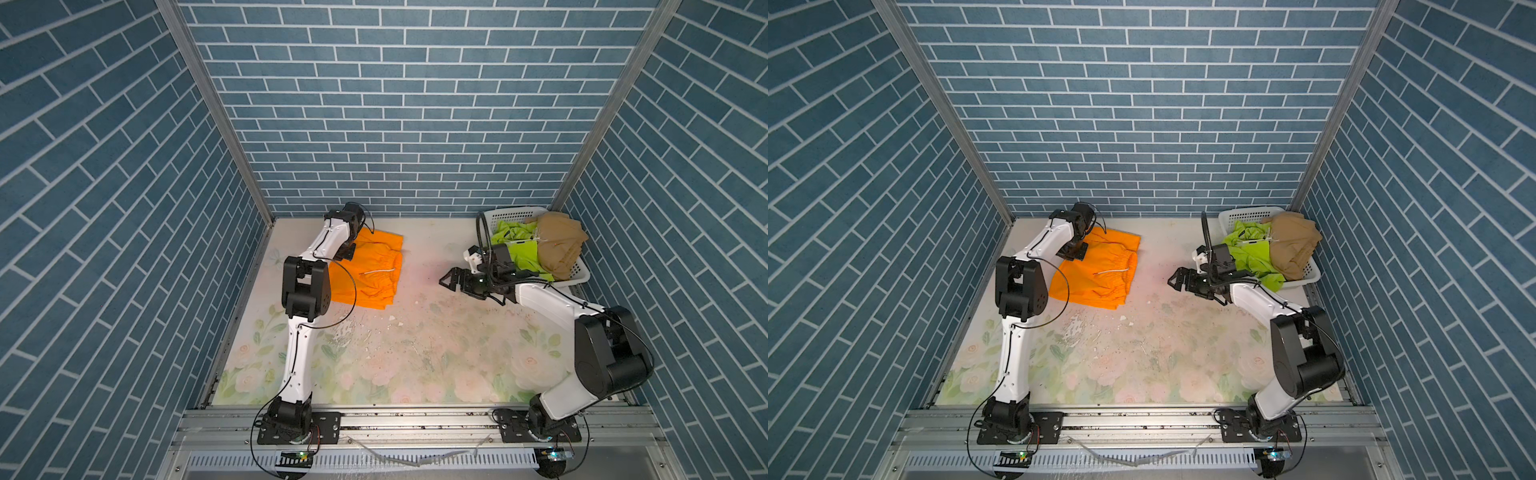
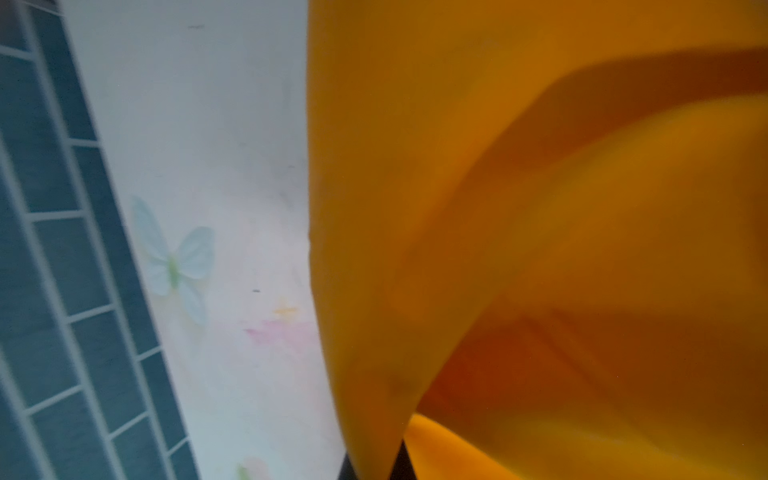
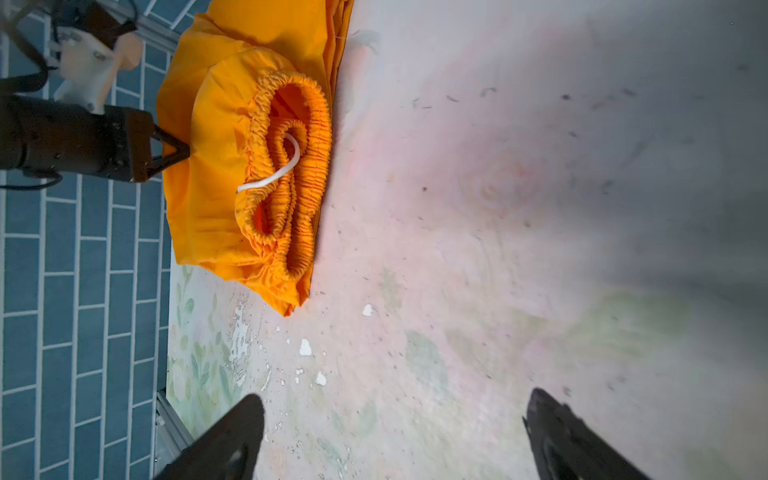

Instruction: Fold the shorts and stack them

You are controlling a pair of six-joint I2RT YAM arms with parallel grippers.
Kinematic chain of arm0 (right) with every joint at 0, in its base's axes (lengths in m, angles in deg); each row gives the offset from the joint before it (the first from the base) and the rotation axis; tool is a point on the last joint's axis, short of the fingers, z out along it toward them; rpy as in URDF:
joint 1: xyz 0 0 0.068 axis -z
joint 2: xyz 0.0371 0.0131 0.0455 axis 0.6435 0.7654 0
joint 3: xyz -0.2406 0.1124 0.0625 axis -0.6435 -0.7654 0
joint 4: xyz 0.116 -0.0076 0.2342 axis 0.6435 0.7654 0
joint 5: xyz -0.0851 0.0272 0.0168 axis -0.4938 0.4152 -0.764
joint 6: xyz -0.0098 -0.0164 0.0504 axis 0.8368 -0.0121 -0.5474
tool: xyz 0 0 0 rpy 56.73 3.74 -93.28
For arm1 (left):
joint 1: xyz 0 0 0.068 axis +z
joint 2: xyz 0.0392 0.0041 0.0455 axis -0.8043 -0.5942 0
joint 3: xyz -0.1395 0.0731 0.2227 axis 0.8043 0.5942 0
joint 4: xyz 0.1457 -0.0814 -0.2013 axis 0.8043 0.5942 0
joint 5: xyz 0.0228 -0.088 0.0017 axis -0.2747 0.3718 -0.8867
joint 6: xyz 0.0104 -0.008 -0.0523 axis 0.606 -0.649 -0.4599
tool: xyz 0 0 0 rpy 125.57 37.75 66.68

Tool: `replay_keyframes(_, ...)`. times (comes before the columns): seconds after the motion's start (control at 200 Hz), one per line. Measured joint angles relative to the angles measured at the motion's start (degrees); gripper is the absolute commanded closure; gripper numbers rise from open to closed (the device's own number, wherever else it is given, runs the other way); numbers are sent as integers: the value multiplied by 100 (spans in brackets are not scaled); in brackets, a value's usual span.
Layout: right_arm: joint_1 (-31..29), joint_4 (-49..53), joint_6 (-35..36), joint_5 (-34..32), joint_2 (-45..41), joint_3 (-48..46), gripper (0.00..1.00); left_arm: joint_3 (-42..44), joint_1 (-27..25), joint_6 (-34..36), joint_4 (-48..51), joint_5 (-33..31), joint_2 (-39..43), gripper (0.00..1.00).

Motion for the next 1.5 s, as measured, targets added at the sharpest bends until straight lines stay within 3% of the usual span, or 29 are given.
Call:
replay_keyframes(0.17,-597,-297,26,-129,719,918,2,-584,603,262,262,-671,-501,100)
replay_keyframes(0.48,-1097,-616,153,-155,1733,2074,2,-968,1390,970,-221,-1158,-538,100)
replay_keyframes(0.755,-1097,-595,195,-157,2006,2371,2,-1231,1641,1405,-852,-1165,-750,100)
replay_keyframes(1.105,-1088,-361,323,-181,2004,2371,1,-1401,1781,1602,-964,-1180,-1032,100)
replay_keyframes(1.13,-1088,-313,348,-195,2000,2371,2,-1403,1781,1604,-979,-1187,-1025,91)
replay_keyframes(1.215,-1088,-122,452,-271,1941,2371,1,-1432,1779,1617,-968,-1193,-975,37)
replay_keyframes(1.26,-1086,-13,501,-330,1862,2367,1,-1451,1773,1600,-970,-1211,-914,18)
replay_keyframes(1.285,-1080,48,518,-369,1786,2358,2,-1451,1770,1591,-968,-1224,-859,3)
replay_keyframes(1.495,-940,645,848,-925,632,2302,1,-1327,1585,1491,-994,-1445,350,0)
